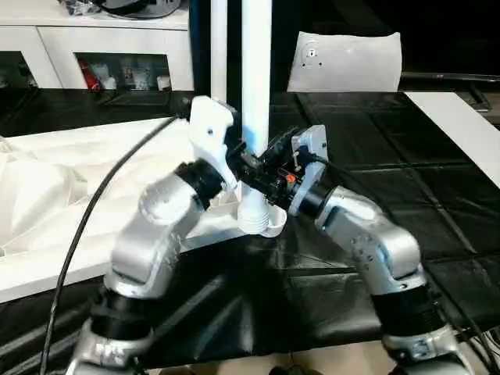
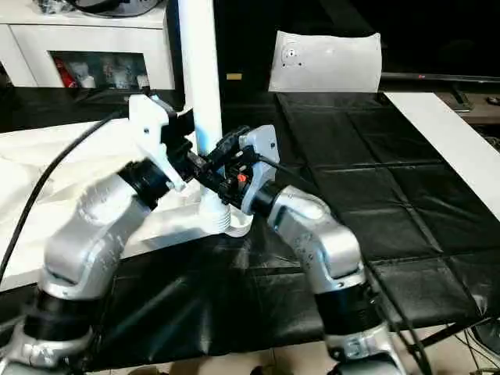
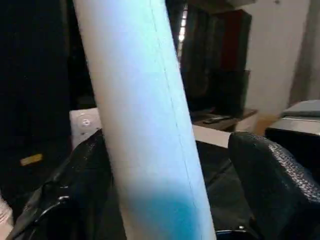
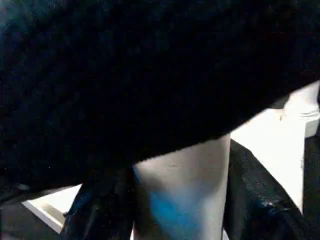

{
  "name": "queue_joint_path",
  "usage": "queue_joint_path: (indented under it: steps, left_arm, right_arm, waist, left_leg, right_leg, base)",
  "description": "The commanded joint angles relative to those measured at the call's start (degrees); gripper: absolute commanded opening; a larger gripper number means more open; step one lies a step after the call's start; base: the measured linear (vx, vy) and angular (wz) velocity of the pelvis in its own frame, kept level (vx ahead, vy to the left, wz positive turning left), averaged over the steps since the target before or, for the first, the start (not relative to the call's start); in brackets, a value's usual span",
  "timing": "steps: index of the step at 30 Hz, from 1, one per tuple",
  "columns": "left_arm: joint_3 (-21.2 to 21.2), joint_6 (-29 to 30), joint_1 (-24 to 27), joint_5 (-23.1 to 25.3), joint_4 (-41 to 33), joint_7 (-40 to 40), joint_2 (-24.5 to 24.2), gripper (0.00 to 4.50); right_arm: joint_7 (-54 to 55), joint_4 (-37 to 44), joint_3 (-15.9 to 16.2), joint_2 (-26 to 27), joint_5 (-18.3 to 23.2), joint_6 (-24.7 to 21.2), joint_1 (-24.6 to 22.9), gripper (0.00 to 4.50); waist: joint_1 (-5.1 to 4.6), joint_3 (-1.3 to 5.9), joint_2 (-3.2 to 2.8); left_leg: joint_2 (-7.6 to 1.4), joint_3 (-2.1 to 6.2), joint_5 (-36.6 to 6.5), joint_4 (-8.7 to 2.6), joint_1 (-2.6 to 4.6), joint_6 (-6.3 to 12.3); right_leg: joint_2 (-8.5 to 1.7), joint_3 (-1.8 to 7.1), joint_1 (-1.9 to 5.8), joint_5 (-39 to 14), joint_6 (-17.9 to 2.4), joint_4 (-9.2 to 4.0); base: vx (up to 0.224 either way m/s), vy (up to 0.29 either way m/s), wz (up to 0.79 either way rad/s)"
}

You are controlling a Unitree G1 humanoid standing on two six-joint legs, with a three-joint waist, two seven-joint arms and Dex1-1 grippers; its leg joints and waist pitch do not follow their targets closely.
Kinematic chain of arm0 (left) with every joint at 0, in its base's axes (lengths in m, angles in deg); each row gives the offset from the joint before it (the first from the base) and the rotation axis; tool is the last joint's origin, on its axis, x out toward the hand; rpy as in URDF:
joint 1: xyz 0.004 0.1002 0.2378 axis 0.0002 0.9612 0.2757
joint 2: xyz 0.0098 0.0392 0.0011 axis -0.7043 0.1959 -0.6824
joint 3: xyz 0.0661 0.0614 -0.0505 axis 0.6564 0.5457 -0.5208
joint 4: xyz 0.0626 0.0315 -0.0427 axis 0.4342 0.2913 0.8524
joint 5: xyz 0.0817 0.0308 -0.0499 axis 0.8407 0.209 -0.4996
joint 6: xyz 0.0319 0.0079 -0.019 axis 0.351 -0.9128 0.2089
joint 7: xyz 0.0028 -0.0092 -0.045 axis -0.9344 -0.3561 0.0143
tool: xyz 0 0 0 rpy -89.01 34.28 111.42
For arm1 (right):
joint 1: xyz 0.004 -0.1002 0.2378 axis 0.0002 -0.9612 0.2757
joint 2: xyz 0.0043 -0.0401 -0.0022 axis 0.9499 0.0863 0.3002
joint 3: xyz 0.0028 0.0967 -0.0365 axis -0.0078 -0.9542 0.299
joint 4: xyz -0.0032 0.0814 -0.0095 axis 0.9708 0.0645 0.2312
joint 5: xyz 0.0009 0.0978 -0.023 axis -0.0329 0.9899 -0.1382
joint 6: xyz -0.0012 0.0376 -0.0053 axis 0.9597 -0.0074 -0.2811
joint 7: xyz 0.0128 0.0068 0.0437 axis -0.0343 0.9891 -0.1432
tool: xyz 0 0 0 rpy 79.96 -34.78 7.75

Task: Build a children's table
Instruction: Insert table leg to table base

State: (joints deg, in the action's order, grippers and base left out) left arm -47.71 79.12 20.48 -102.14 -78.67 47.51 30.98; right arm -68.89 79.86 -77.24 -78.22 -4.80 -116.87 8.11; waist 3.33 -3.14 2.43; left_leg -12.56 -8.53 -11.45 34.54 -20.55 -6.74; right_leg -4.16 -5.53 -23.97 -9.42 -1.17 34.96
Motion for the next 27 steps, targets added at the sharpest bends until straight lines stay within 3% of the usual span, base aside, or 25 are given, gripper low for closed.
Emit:
queue_joint_path:
  steps: [1,6,9,15,16,17,27]
  left_arm:
    - [0.9,0.0,0.1,1.3,-0.9,1.0,0.0,3.44]
    - [0.8,0.2,1.6,2.1,-1.0,2.4,0.8,3.49]
    - [0.0,1.4,2.1,1.8,-1.0,3.5,1.5,3.03]
    - [-1.4,6.6,3.2,-0.2,-1.7,5.0,2.2,2.54]
    - [-1.7,6.9,3.3,-0.3,-1.9,5.1,2.3,2.44]
    - [-1.8,7.0,3.4,-0.4,-2.0,5.2,2.3,2.29]
    - [-3.1,8.0,2.8,-1.0,-2.9,5.9,2.9,1.95]
  right_arm:
    - [0.3,0.4,-0.5,0.0,-0.2,1.2,-0.4,1.82]
    - [0.5,0.2,-0.2,0.2,-1.1,1.8,-0.7,1.82]
    - [0.6,-0.1,0.2,0.1,-2.1,2.2,-0.8,1.82]
    - [0.4,-0.5,0.9,0.4,-3.2,2.8,-1.1,1.82]
    - [0.3,-0.5,1.0,0.4,-3.4,2.8,-1.1,1.82]
    - [0.2,-0.4,1.1,0.4,-3.4,2.8,-1.2,1.82]
    - [0.1,-0.6,1.5,0.2,-5.0,2.9,-0.9,1.82]
  waist:
    - [-0.08,3.87,-0.69]
    - [-0.17,3.82,-0.74]
    - [-0.17,3.81,-0.73]
    - [-0.21,3.79,-0.72]
    - [-0.22,3.80,-0.31]
    - [-0.15,3.79,-0.59]
    - [-0.16,3.76,-0.55]
  left_leg:
    - [-0.19,-0.76,-9.2,-4.09,-0.33,-0.72]
    - [-0.15,-0.76,-10.2,-4.09,-0.37,-0.52]
    - [-0.21,-0.73,-10.1,-4.12,-0.36,-0.52]
    - [-0.16,-0.77,-10.0,-4.05,-0.37,-0.40]
    - [-0.14,-0.80,-10.0,-4.03,-0.42,-0.28]
    - [-0.20,-0.77,-9.9,-4.05,-0.36,-0.20]
    - [-0.13,-0.76,-9.8,-4.04,-0.39,0.00]
  right_leg:
    - [-2.73,2.88,3.75,-16.6,-4.1,-4.51]
    - [-2.76,2.87,3.73,-17.9,-3.7,-4.74]
    - [-2.69,2.86,3.69,-17.3,-4.1,-4.62]
    - [-2.69,2.87,3.69,-17.0,-4.5,-4.59]
    - [-2.70,2.86,3.73,-17.2,-4.4,-4.65]
    - [-2.71,2.88,3.67,-17.0,-4.5,-4.61]
    - [-2.70,2.84,3.64,-17.8,-3.7,-4.72]
  base:
    - [0.000,0.000,0.00]
    - [0.000,0.000,0.00]
    - [0.000,0.000,0.00]
    - [0.000,0.000,0.00]
    - [0.000,0.000,0.00]
    - [0.000,0.000,0.00]
    - [0.000,0.000,0.00]
